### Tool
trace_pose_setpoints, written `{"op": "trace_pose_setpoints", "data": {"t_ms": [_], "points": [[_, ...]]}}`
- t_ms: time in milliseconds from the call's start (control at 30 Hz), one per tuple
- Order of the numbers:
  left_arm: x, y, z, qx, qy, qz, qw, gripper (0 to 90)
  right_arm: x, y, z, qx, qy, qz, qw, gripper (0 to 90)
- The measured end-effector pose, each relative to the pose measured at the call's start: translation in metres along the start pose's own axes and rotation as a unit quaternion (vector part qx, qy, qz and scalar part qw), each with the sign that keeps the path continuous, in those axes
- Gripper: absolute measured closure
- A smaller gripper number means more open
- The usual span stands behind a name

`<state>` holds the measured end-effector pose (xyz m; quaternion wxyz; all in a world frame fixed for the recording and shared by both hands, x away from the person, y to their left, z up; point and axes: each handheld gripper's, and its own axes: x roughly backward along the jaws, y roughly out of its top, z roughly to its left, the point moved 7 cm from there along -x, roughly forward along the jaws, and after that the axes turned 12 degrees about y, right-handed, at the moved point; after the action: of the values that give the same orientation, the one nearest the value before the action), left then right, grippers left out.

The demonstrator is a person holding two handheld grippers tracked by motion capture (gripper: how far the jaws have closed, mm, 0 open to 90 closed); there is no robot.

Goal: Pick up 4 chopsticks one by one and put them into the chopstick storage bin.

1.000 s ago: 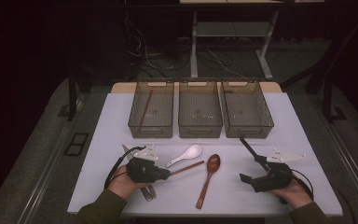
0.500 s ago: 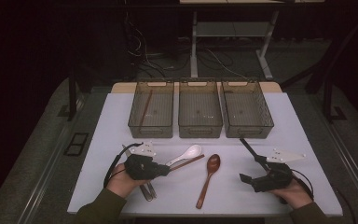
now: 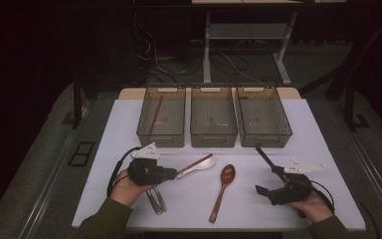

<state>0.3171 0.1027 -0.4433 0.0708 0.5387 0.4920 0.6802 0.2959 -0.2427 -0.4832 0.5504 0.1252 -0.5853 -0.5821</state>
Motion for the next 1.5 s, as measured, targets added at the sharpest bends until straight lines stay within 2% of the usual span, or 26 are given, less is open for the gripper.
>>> {"op": "trace_pose_setpoints", "data": {"t_ms": [367, 500, 867, 1500], "points": [[0.002, 0.015, 0.021, 0.016, 0.02, -0.017, 0.9995, 83.5, 0.0, 0.0, 0.0, -0.002, 0.0, 0.001, 1.0, 1.6], [0.002, 0.016, 0.026, 0.018, 0.026, -0.016, 0.9994, 83.4, 0.0, 0.0, 0.0, -0.002, 0.0, 0.002, 1.0, 1.6], [0.0, 0.026, 0.04, 0.017, 0.044, -0.017, 0.9988, 83.5, 0.0, 0.0, 0.0, -0.003, 0.0, 0.003, 1.0, 1.6], [0.0, 0.059, 0.065, 0.014, 0.069, -0.03, 0.9971, 83.5, 0.0, -0.001, 0.0, -0.005, 0.0, 0.001, 1.0, 1.6]]}}
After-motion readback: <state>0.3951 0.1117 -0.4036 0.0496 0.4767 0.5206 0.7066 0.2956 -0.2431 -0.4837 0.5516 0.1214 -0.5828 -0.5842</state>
